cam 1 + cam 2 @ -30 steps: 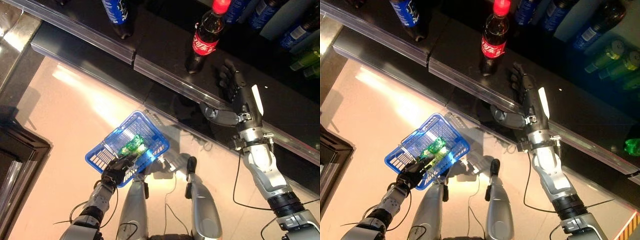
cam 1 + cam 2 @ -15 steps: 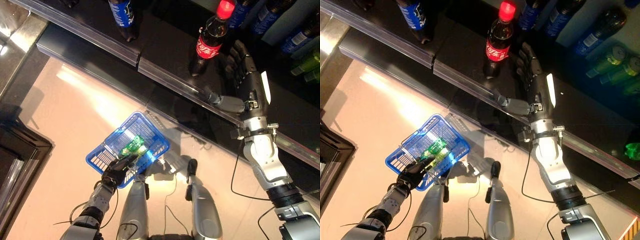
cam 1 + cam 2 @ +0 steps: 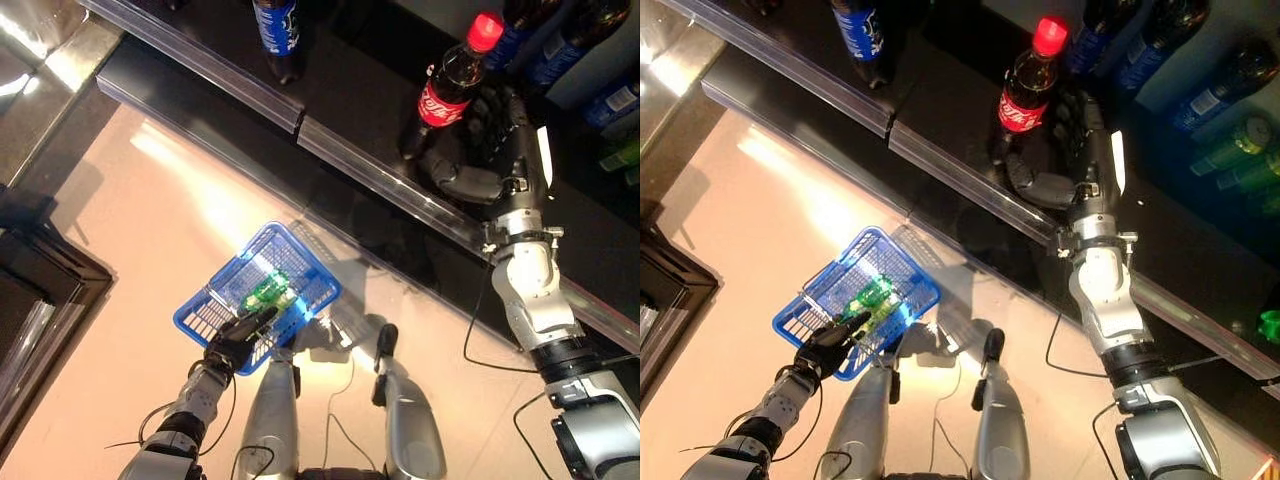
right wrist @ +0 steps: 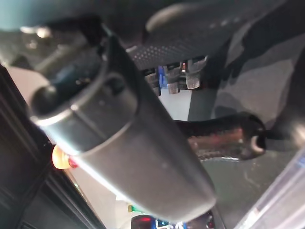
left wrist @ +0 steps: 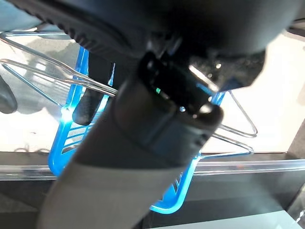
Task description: Pick up the drink and place into the basket.
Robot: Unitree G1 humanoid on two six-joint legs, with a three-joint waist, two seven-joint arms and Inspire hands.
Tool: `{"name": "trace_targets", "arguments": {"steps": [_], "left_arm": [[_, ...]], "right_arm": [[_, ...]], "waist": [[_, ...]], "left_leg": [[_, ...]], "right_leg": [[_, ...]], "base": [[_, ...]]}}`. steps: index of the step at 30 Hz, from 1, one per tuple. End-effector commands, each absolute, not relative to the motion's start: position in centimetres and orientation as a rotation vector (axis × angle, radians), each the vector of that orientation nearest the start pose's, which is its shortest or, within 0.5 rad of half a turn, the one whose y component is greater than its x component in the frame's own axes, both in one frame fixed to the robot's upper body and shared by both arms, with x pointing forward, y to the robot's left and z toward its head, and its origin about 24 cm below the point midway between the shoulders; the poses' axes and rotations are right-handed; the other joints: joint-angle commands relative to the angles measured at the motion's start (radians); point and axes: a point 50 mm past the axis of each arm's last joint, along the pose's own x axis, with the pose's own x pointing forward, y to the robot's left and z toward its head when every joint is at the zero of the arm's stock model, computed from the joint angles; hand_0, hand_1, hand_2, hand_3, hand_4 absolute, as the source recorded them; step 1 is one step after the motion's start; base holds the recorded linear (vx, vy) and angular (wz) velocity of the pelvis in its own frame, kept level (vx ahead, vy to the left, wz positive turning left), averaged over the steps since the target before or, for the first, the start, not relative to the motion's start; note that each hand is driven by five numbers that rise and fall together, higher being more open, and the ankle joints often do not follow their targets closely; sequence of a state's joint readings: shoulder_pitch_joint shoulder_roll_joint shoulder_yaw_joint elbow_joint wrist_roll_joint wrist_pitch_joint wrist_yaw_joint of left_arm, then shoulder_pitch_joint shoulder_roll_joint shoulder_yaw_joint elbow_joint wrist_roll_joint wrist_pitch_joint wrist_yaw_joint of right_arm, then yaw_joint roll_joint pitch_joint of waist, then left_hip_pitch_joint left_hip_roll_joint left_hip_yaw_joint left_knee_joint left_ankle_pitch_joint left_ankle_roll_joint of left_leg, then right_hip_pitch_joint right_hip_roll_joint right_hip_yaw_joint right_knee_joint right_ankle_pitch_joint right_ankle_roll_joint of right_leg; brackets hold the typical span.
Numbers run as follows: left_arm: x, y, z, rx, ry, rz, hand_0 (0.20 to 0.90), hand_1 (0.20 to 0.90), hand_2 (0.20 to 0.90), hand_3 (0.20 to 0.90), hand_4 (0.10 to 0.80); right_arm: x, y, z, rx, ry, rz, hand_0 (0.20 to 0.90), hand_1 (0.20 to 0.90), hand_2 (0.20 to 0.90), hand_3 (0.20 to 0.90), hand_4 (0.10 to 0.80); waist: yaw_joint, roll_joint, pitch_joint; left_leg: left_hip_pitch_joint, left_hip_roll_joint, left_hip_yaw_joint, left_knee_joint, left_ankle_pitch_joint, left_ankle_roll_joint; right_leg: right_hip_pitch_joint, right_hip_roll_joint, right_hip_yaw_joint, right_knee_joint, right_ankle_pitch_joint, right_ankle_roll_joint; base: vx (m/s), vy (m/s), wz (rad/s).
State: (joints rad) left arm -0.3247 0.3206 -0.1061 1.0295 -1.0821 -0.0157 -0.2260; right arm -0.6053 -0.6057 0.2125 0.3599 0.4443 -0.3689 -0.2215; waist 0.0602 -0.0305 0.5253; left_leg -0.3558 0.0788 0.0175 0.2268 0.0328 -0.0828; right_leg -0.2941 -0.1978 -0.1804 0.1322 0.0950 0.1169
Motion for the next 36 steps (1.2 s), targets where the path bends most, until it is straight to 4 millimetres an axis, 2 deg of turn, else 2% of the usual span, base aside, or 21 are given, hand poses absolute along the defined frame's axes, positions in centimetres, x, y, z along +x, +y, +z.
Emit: {"name": "trace_targets", "arguments": {"steps": [1, 18, 34, 35, 36], "left_arm": [[25.1, 23.3, -6.6, -0.690, 0.452, 0.089, 0.300, 0.300, 0.300, 0.200, 0.100], [25.7, 23.3, -6.2, -0.655, 0.471, 0.039, 0.300, 0.300, 0.300, 0.200, 0.100], [25.5, 23.1, -6.4, -0.635, 0.492, 0.016, 0.300, 0.300, 0.300, 0.200, 0.100], [25.5, 23.1, -6.4, -0.635, 0.492, 0.016, 0.300, 0.300, 0.300, 0.200, 0.100], [25.5, 23.0, -6.4, -0.636, 0.493, 0.014, 0.300, 0.300, 0.300, 0.200, 0.100]], "right_arm": [[33.0, -23.4, 26.2, -0.104, -0.838, -0.125, 0.900, 0.900, 0.900, 0.900, 0.800], [35.6, -23.6, 28.4, -0.143, -0.760, -0.121, 0.900, 0.900, 0.900, 0.900, 0.800], [36.7, -22.1, 29.8, -0.210, -0.743, -0.089, 0.900, 0.900, 0.900, 0.900, 0.800], [36.7, -22.0, 29.8, -0.212, -0.744, -0.090, 0.865, 0.865, 0.865, 0.859, 0.759], [36.8, -21.9, 29.9, -0.223, -0.746, -0.096, 0.521, 0.521, 0.521, 0.458, 0.358]], "waist": [[0.026, 0.019, -0.070], [0.061, 0.029, -0.064], [0.093, 0.030, -0.069], [0.093, 0.030, -0.069], [0.095, 0.030, -0.070]], "left_leg": [[0.000, -0.031, -0.006, 0.081, -0.088, 0.048], [0.012, -0.044, -0.016, 0.082, -0.096, 0.049], [0.031, -0.060, -0.027, 0.065, -0.094, 0.050], [0.032, -0.060, -0.027, 0.063, -0.094, 0.050], [0.035, -0.060, -0.027, 0.061, -0.093, 0.050]], "right_leg": [[-0.005, -0.060, -0.005, 0.069, -0.048, 0.052], [0.005, -0.072, -0.023, 0.067, -0.037, 0.056], [0.024, -0.084, -0.042, 0.060, -0.025, 0.056], [0.025, -0.084, -0.043, 0.060, -0.025, 0.056], [0.028, -0.084, -0.046, 0.057, -0.025, 0.057]], "base": [[0.006, -0.032, 0.06], [0.001, -0.001, 0.01], [0.005, 0.002, 0.03], [0.000, 0.000, 0.00], [0.012, 0.003, 0.03]]}}
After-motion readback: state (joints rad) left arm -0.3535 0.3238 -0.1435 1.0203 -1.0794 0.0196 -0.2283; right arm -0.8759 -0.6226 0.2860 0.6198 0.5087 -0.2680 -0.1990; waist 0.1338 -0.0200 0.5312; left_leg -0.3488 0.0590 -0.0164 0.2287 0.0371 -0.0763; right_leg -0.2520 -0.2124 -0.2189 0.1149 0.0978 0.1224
